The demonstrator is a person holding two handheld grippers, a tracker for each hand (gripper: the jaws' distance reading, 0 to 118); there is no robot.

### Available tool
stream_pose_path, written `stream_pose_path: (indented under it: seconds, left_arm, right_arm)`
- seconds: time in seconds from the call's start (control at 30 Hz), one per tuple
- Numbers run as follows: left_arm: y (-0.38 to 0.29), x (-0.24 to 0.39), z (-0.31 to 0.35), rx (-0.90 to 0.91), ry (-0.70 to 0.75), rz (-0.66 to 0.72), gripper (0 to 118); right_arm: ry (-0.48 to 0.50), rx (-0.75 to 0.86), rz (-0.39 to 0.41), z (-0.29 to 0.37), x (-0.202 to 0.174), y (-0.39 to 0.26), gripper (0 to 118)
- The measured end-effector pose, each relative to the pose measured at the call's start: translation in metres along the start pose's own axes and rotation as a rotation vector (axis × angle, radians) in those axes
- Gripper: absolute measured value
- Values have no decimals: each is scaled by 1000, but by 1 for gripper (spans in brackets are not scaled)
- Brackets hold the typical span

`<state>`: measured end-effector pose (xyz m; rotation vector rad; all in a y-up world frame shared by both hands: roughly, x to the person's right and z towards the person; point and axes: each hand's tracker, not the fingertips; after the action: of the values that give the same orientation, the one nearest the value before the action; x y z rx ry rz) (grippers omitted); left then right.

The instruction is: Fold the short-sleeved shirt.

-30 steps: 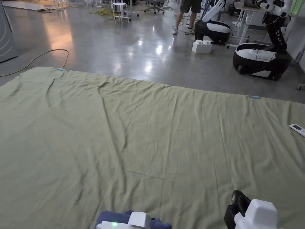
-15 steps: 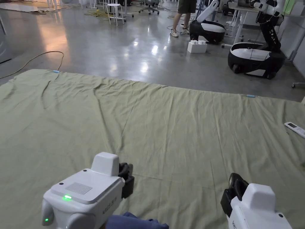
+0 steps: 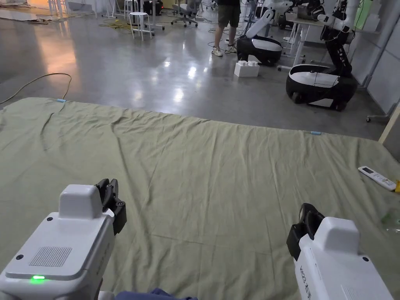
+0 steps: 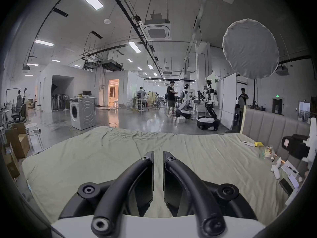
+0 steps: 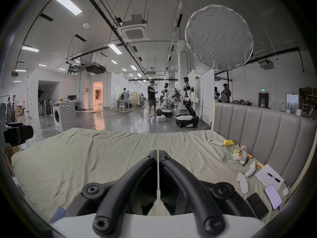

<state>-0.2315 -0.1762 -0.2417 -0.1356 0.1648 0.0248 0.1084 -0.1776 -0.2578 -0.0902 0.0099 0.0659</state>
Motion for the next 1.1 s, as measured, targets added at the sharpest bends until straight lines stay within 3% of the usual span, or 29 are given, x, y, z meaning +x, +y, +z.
stream_pose_path:
  seconds: [0.33,0.53,0.67,0.77,0.97,1.1]
  left_arm:
    - [-7,-23,-4,9,38,-84,10]
    - [-18,-41,-1,-7,56,-91,10]
    - [-31,-53,-1,-57,60,-91,10]
    - [-45,-62,2,-100,60,-81,10]
    - [-74,-74,19,-196,75,-24,10]
    - [-94,-76,30,-275,70,50,10]
  right_arm:
    - [-67,38,62,5,11,3,2]
    - [-60,-6,37,19,5,-11,2]
    - [35,-138,1,31,-25,-41,2]
    - [158,-219,40,41,-60,-70,2]
    - [341,-397,-6,46,-123,-128,2]
    - [377,-497,-41,41,-142,-162,2]
